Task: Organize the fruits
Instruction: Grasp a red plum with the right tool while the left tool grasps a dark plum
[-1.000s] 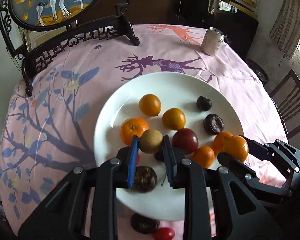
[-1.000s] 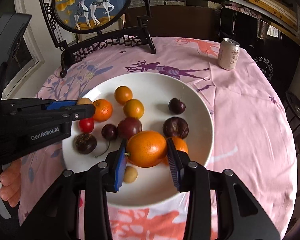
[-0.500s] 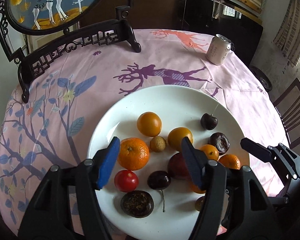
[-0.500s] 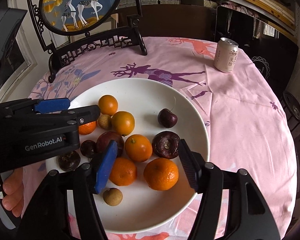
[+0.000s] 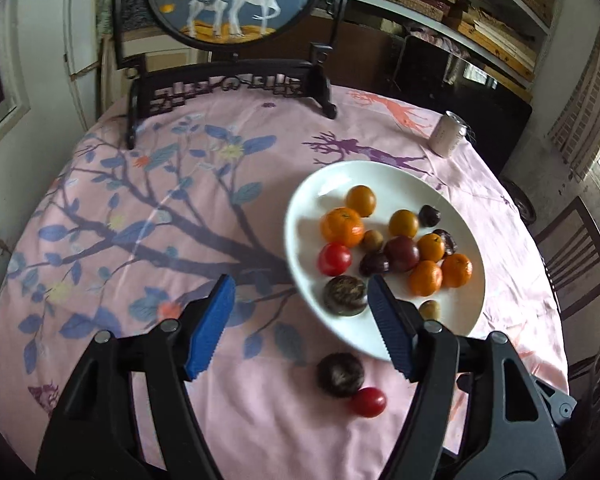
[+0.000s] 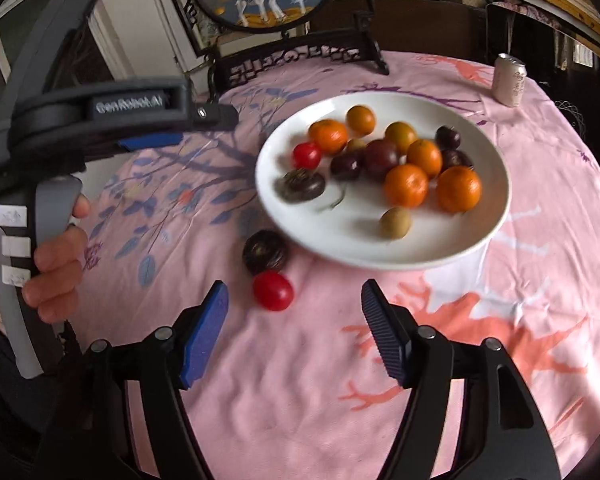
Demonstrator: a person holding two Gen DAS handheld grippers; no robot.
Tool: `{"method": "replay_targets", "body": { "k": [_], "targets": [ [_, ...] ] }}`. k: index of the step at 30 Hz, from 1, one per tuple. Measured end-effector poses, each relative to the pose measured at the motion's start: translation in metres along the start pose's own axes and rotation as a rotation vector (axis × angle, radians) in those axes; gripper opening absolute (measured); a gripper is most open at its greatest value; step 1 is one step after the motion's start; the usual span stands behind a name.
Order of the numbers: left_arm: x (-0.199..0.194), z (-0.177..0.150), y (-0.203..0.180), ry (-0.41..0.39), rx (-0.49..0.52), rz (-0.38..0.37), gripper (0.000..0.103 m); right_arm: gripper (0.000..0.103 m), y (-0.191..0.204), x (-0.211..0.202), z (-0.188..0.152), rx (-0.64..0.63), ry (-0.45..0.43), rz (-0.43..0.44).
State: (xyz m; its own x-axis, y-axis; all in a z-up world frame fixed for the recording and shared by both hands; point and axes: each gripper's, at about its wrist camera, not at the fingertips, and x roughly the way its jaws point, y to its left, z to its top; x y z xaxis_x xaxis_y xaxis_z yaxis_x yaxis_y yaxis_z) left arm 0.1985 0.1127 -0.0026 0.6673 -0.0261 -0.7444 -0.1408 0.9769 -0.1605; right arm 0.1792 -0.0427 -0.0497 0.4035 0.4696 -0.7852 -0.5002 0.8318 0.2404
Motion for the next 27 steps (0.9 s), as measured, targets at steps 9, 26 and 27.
{"method": "replay_targets", "body": {
  "k": [9,26,27],
  "targets": [
    [-0.029,-0.050,0.070,-0.021,-0.114,0.083,0.076,0.062,0.026,0.044,0.002,-0.088,0.038,-0.065],
    [0.010,-0.082,-0.014,0.108,0.108,-0.008,0.076,0.031,-0.020,0.001,-0.032,0.024,0.029,-0.127],
    [0.015,-0.083,-0.022,0.113,0.126,0.000,0.076,0.031,-0.026,-0.003,-0.037,0.039,0.028,-0.129]
  ]
}}
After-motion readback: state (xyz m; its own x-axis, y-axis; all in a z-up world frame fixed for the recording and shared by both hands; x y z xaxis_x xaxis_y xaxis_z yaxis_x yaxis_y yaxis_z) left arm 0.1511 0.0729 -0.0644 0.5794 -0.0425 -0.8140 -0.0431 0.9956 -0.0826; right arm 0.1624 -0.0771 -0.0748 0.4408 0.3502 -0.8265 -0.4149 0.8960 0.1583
